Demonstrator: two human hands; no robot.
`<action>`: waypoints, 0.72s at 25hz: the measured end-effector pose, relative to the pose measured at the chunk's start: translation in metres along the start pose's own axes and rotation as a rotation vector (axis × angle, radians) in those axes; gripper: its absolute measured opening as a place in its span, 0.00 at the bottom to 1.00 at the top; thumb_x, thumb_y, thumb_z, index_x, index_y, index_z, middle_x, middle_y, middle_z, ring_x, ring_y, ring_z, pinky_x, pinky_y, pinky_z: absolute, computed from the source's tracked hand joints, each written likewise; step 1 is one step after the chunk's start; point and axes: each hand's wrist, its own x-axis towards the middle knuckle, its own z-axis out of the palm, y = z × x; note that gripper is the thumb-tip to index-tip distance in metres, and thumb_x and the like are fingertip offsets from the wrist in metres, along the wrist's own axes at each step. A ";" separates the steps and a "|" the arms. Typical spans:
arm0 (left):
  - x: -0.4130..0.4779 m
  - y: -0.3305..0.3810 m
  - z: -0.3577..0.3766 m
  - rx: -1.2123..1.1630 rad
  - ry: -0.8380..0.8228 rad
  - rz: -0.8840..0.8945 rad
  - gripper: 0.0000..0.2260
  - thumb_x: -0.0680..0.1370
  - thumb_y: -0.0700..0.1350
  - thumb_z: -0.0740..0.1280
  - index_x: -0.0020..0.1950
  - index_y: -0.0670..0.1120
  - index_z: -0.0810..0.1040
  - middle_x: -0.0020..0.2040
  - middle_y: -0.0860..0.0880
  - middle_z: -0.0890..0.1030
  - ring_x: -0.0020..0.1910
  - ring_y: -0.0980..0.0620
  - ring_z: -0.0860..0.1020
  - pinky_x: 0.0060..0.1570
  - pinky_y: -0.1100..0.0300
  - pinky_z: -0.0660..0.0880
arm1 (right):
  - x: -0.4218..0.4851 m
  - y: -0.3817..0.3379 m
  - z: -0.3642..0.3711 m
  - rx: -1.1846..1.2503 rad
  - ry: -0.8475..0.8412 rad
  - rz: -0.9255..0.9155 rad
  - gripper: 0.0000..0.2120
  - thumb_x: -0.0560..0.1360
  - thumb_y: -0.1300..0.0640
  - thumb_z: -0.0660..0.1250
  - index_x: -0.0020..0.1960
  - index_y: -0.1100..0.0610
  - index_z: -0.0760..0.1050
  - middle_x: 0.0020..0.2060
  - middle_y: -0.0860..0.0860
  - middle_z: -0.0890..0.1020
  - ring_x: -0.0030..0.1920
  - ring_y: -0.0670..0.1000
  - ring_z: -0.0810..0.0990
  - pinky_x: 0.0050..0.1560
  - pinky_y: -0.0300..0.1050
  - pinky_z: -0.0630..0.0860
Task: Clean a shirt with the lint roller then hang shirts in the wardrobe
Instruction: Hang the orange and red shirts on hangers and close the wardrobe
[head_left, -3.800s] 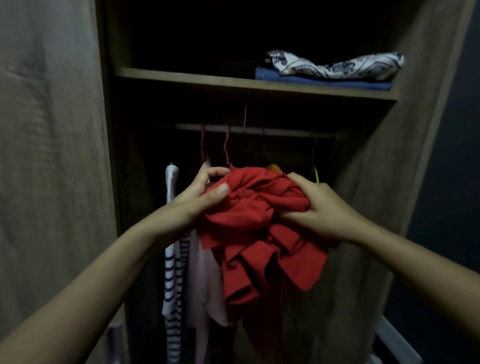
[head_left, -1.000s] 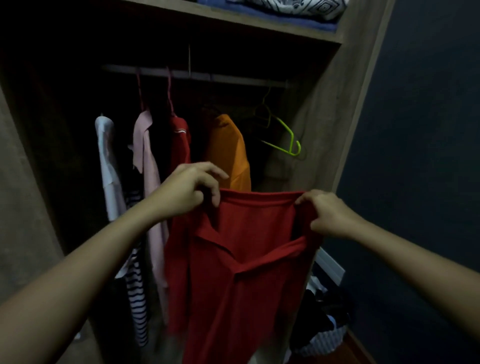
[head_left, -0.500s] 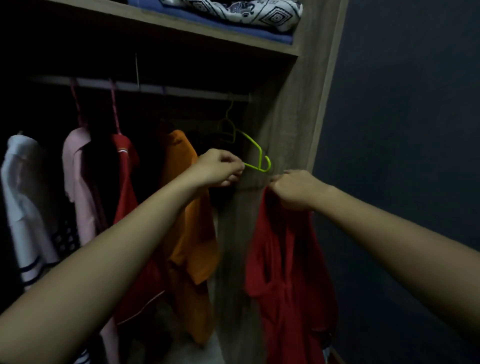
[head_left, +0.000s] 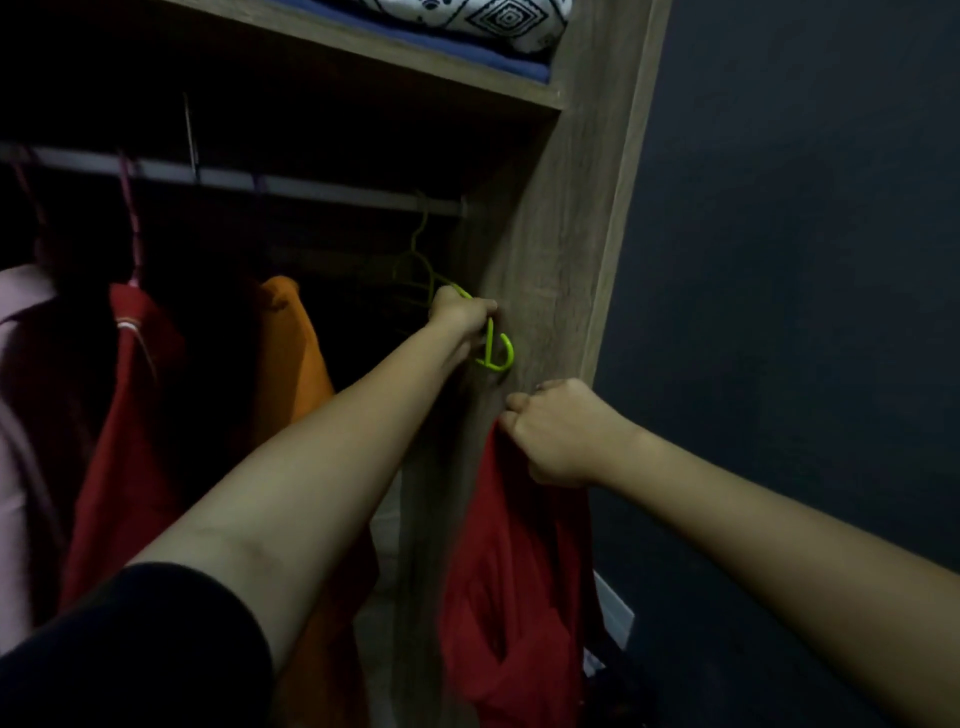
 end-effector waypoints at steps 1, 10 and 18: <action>0.002 0.005 0.000 -0.039 -0.017 -0.012 0.05 0.75 0.38 0.67 0.45 0.42 0.70 0.35 0.45 0.74 0.31 0.52 0.74 0.21 0.63 0.74 | 0.000 0.000 0.001 0.001 0.003 -0.005 0.17 0.72 0.52 0.59 0.57 0.61 0.72 0.55 0.58 0.77 0.50 0.59 0.79 0.53 0.52 0.75; -0.101 0.030 -0.054 -0.259 -0.129 -0.020 0.10 0.77 0.28 0.54 0.50 0.42 0.68 0.42 0.49 0.73 0.38 0.55 0.76 0.43 0.52 0.75 | -0.005 -0.003 -0.002 0.016 -0.050 0.029 0.17 0.71 0.53 0.60 0.56 0.60 0.74 0.55 0.56 0.78 0.52 0.58 0.79 0.57 0.50 0.72; -0.217 -0.020 -0.224 0.036 0.095 0.015 0.12 0.78 0.39 0.54 0.39 0.46 0.74 0.23 0.52 0.64 0.15 0.58 0.58 0.18 0.73 0.54 | 0.002 -0.026 -0.013 0.652 -0.217 0.292 0.24 0.69 0.62 0.64 0.65 0.57 0.70 0.63 0.58 0.74 0.62 0.58 0.73 0.60 0.49 0.73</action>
